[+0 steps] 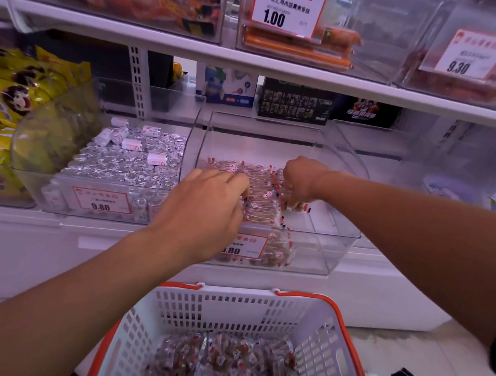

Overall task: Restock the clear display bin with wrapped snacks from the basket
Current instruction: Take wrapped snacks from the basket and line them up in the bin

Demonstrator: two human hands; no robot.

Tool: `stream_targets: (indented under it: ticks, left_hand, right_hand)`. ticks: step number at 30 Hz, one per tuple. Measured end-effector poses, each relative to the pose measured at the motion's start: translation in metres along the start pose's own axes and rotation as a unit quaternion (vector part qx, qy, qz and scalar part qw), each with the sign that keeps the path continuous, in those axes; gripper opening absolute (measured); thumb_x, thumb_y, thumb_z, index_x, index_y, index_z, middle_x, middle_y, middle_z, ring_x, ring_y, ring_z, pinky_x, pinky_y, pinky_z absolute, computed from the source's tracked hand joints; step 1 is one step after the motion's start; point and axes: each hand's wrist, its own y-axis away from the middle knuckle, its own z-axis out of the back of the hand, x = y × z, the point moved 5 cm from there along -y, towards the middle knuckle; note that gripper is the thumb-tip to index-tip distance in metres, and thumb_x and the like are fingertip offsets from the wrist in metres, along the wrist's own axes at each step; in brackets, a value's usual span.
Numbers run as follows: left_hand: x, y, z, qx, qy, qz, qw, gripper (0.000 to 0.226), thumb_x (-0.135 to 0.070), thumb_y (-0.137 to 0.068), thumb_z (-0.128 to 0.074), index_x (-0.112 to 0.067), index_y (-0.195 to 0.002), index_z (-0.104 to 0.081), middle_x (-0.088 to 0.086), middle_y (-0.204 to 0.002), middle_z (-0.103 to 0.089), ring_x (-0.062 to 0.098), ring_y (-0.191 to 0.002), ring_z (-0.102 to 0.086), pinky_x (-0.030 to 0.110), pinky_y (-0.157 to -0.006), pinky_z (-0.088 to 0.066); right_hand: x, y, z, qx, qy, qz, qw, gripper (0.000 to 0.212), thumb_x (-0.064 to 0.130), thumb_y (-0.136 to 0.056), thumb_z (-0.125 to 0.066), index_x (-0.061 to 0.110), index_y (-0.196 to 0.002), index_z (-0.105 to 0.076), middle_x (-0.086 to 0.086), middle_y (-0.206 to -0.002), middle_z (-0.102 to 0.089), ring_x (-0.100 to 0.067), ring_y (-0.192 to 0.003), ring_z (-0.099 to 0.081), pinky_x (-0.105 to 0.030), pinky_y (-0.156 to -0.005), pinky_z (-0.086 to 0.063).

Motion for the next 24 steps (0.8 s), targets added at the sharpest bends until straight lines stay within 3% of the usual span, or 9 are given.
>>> stream_targets:
  ticks: [3,6,9,12,14,16,19,21,24]
  left_hand:
    - [-0.001,0.001,0.000,-0.004,0.003,0.001,1.000,0.014,-0.026,-0.099,-0.044,-0.023,-0.106,-0.055,-0.005,-0.103,-0.066,0.017,-0.095,-0.056,0.036,-0.090,-0.042]
    - [-0.007,0.002,0.011,-0.024,0.036,-0.029,0.999,0.013,-0.024,-0.098,-0.048,-0.019,-0.100,-0.060,-0.002,-0.094,-0.066,0.021,-0.089,-0.058,0.039,-0.084,-0.046]
    - [-0.017,0.016,0.032,-0.101,0.060,-0.148,0.982,0.015,-0.020,-0.085,-0.058,-0.017,-0.070,-0.057,-0.006,-0.062,-0.052,0.019,-0.059,-0.050,0.033,-0.056,-0.045]
    - [-0.014,0.046,0.024,-0.103,0.066,-0.224,0.967,0.021,-0.016,-0.071,-0.056,-0.019,-0.054,-0.044,-0.004,-0.049,-0.040,0.022,-0.044,-0.040,0.027,-0.043,-0.034]
    - [-0.007,0.066,-0.011,-0.022,0.042,-0.190,0.981,0.021,-0.020,-0.070,-0.055,-0.018,-0.052,-0.045,0.000,-0.049,-0.048,0.026,-0.045,-0.048,0.028,-0.044,-0.036]
    - [0.009,0.093,-0.067,0.197,-0.030,-0.083,0.977,0.024,-0.031,-0.080,-0.057,-0.018,-0.060,-0.054,0.003,-0.063,-0.062,0.030,-0.062,-0.062,0.031,-0.053,-0.042]
    - [0.037,0.167,-0.144,0.537,-0.063,0.072,0.838,0.036,-0.047,-0.093,-0.057,-0.019,-0.114,-0.066,0.009,-0.119,-0.066,0.028,-0.107,-0.062,0.036,-0.089,-0.051]
    - [0.048,0.215,-0.179,0.632,-0.045,0.149,0.759,0.058,-0.049,-0.096,-0.056,-0.017,-0.143,-0.047,0.012,-0.142,-0.051,0.031,-0.123,-0.053,0.039,-0.102,-0.045]
    - [0.049,0.260,-0.229,0.612,0.062,0.283,0.736,0.088,-0.045,-0.093,-0.065,-0.015,-0.158,-0.014,0.015,-0.148,-0.044,0.035,-0.124,-0.051,0.043,-0.104,-0.044]
  right_hand:
    - [0.006,0.006,0.005,-0.004,0.014,0.010,1.000,0.040,0.027,-0.068,-0.088,0.017,-0.070,-0.049,0.001,-0.070,-0.048,-0.021,-0.071,-0.055,-0.030,-0.061,-0.044]
    - [0.011,0.022,0.020,-0.006,0.017,0.022,1.000,0.030,0.023,-0.077,-0.082,0.012,-0.094,-0.060,-0.003,-0.091,-0.059,-0.024,-0.088,-0.059,-0.036,-0.078,-0.053]
    - [0.015,0.057,0.059,-0.187,-0.061,0.040,0.980,0.020,0.026,-0.087,-0.070,0.015,-0.104,-0.068,-0.004,-0.099,-0.069,-0.024,-0.089,-0.066,-0.037,-0.081,-0.055]
    - [0.027,0.147,0.065,-0.514,-0.304,0.107,0.795,0.009,0.028,-0.091,-0.061,0.022,-0.086,-0.066,0.012,-0.065,-0.056,-0.003,-0.058,-0.053,-0.020,-0.058,-0.043]
    - [0.047,0.190,0.016,-0.567,-0.386,0.083,0.723,0.013,0.026,-0.095,-0.056,0.021,-0.084,-0.061,0.011,-0.063,-0.046,-0.001,-0.053,-0.045,-0.015,-0.054,-0.034]
    - [0.084,0.190,-0.058,-0.449,-0.417,0.076,0.786,0.017,0.028,-0.096,-0.053,0.018,-0.085,-0.061,0.007,-0.065,-0.053,-0.009,-0.057,-0.053,-0.026,-0.055,-0.040]
    - [0.141,0.173,-0.208,0.026,-0.332,0.098,0.938,0.034,0.033,-0.092,-0.062,0.015,-0.121,-0.059,-0.011,-0.114,-0.067,-0.030,-0.107,-0.063,-0.035,-0.084,-0.049]
    - [0.149,0.193,-0.300,0.244,-0.291,0.067,0.923,0.087,0.036,-0.081,-0.076,0.013,-0.151,-0.030,-0.017,-0.149,-0.043,-0.033,-0.134,-0.045,-0.037,-0.105,-0.042]
    - [0.133,0.226,-0.377,0.302,-0.334,-0.058,0.891,0.126,0.057,-0.060,-0.079,0.006,-0.154,-0.013,-0.024,-0.152,-0.035,-0.037,-0.137,-0.041,-0.038,-0.107,-0.040]
